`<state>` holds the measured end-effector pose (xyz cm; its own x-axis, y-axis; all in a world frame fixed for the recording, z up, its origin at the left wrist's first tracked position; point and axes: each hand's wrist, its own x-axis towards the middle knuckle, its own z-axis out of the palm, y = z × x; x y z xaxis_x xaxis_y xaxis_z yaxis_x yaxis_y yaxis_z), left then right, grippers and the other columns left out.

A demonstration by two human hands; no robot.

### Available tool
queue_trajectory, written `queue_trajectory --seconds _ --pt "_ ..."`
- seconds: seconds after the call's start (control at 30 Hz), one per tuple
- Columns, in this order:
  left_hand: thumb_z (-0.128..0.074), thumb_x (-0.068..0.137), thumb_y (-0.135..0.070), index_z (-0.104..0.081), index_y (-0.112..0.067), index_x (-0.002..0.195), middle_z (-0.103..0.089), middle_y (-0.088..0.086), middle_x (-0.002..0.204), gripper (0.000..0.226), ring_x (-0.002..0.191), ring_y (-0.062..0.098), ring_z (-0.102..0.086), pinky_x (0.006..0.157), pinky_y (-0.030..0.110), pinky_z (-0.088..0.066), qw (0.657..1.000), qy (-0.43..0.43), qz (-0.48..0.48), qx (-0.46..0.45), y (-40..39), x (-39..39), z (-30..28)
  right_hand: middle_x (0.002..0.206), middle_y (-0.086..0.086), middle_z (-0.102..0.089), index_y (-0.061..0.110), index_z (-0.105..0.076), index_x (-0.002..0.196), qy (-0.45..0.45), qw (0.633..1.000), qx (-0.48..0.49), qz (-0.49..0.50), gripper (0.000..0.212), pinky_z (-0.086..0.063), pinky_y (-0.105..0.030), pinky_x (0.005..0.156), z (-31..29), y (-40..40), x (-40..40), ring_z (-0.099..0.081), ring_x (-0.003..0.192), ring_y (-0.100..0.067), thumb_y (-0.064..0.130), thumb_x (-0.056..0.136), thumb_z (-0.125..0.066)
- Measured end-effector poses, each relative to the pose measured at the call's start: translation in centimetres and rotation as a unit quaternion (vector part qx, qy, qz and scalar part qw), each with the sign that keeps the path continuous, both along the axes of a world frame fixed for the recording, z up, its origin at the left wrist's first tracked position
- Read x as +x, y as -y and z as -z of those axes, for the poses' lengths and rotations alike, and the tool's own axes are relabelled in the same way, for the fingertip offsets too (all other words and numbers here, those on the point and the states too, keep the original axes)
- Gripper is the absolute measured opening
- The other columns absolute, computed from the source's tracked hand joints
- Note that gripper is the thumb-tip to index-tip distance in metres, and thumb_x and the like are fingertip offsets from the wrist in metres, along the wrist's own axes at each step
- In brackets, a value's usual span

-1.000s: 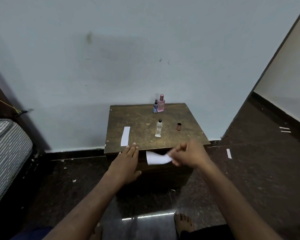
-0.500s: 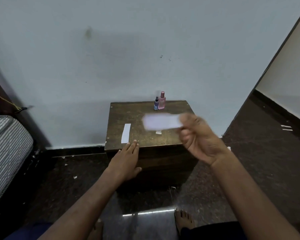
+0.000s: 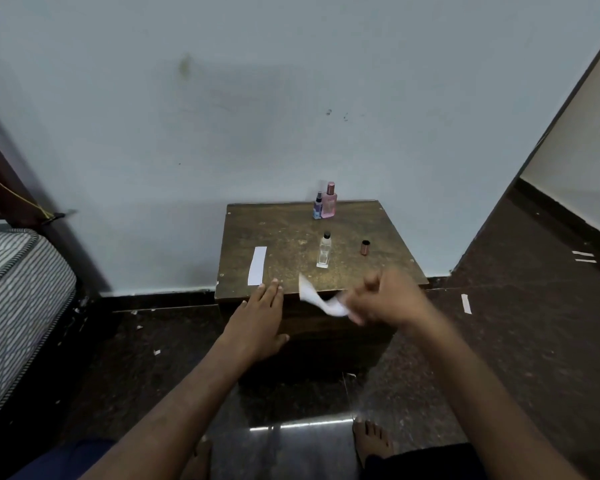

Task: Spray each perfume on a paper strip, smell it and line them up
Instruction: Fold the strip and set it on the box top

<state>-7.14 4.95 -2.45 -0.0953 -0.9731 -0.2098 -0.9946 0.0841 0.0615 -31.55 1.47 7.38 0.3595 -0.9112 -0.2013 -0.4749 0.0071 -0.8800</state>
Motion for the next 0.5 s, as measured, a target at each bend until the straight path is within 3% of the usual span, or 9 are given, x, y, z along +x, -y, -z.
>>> queue_trajectory --seconds 0.03,0.07,0.13,0.17,0.27,0.37,0.43,0.5 --pt "-0.064 0.101 -0.048 0.001 -0.010 0.168 0.007 0.006 0.178 0.101 0.164 0.027 0.001 0.130 0.049 -0.025 1.000 -0.003 -0.001 0.001 0.0 0.0 -0.1 0.064 -0.005 -0.075 0.013 -0.077 0.075 -0.136 0.990 -0.032 0.018 0.014 -0.052 -0.019 0.053 0.8 0.0 -0.3 -0.070 0.054 -0.011 0.013 0.087 -0.084" --pt "-0.064 0.101 -0.047 0.000 -0.010 0.168 0.005 0.006 0.178 0.099 0.164 0.027 -0.001 0.130 0.050 -0.026 1.000 -0.008 -0.003 0.002 -0.1 0.1 -0.3 0.064 -0.004 -0.076 0.011 -0.078 0.079 -0.160 0.986 -0.031 0.028 0.011 -0.052 -0.017 0.052 0.9 0.0 -0.3 -0.073 0.055 -0.011 0.013 0.088 -0.083" --pt "-0.062 0.102 -0.044 -0.009 -0.011 0.168 -0.006 0.007 0.177 0.090 0.163 0.028 -0.013 0.128 0.049 -0.030 1.000 -0.008 -0.002 -0.008 -0.2 0.1 -1.0 0.069 -0.007 -0.078 0.006 -0.078 0.089 -0.055 0.997 -0.013 0.061 0.009 -0.055 -0.017 0.055 0.5 0.2 -0.5 -0.074 0.059 -0.014 0.013 0.088 -0.083" --pt "-0.061 0.103 -0.043 -0.021 -0.013 0.166 -0.021 0.007 0.174 0.081 0.159 0.028 -0.026 0.124 0.047 -0.036 0.999 -0.009 -0.003 -0.030 -0.2 0.0 -1.4 0.071 -0.008 -0.078 0.006 -0.077 0.091 -0.007 0.997 -0.012 0.074 0.011 -0.056 -0.019 0.057 0.2 0.1 -0.4 -0.075 0.061 -0.016 0.014 0.088 -0.083" --pt "-0.062 0.101 -0.044 -0.053 -0.024 0.137 -0.065 -0.001 0.134 0.042 0.125 0.022 -0.060 0.096 0.037 -0.050 0.989 -0.013 -0.005 -0.147 -0.3 -0.4 -2.8 0.069 -0.008 -0.078 0.006 -0.077 0.089 0.017 0.994 -0.045 0.096 0.013 -0.057 -0.022 0.059 0.1 -0.2 0.2 -0.076 0.063 -0.021 0.015 0.086 -0.085" --pt "-0.069 0.097 -0.044 -0.060 -0.032 0.120 -0.072 -0.009 0.108 0.027 0.108 0.018 -0.068 0.080 0.035 -0.054 0.986 -0.055 -0.013 -0.155 -0.3 -0.8 -3.8 0.070 -0.010 -0.078 0.005 -0.077 0.089 0.024 0.992 -0.037 0.120 0.012 -0.052 -0.016 0.053 0.5 -0.3 0.3 -0.074 0.059 -0.017 0.014 0.086 -0.085" --pt "-0.073 0.095 -0.034 -0.065 -0.036 0.118 -0.073 -0.010 0.111 0.024 0.110 0.018 -0.069 0.079 0.033 -0.052 0.989 -0.079 -0.024 -0.123 -0.4 -0.7 -4.0 0.070 -0.009 -0.078 0.007 -0.077 0.089 0.038 0.991 -0.040 0.125 0.012 -0.051 -0.015 0.054 0.2 0.0 0.1 -0.074 0.059 -0.015 0.015 0.086 -0.085" --pt "-0.072 0.092 -0.021 -0.064 -0.041 0.128 -0.071 -0.012 0.125 0.042 0.119 0.018 -0.065 0.083 0.035 -0.050 0.992 -0.071 -0.009 -0.106 -0.7 -0.5 -4.0 0.071 -0.008 -0.078 0.007 -0.077 0.090 0.036 0.992 -0.045 0.108 0.012 -0.055 -0.018 0.058 0.2 0.1 0.2 -0.076 0.062 -0.017 0.016 0.086 -0.085"
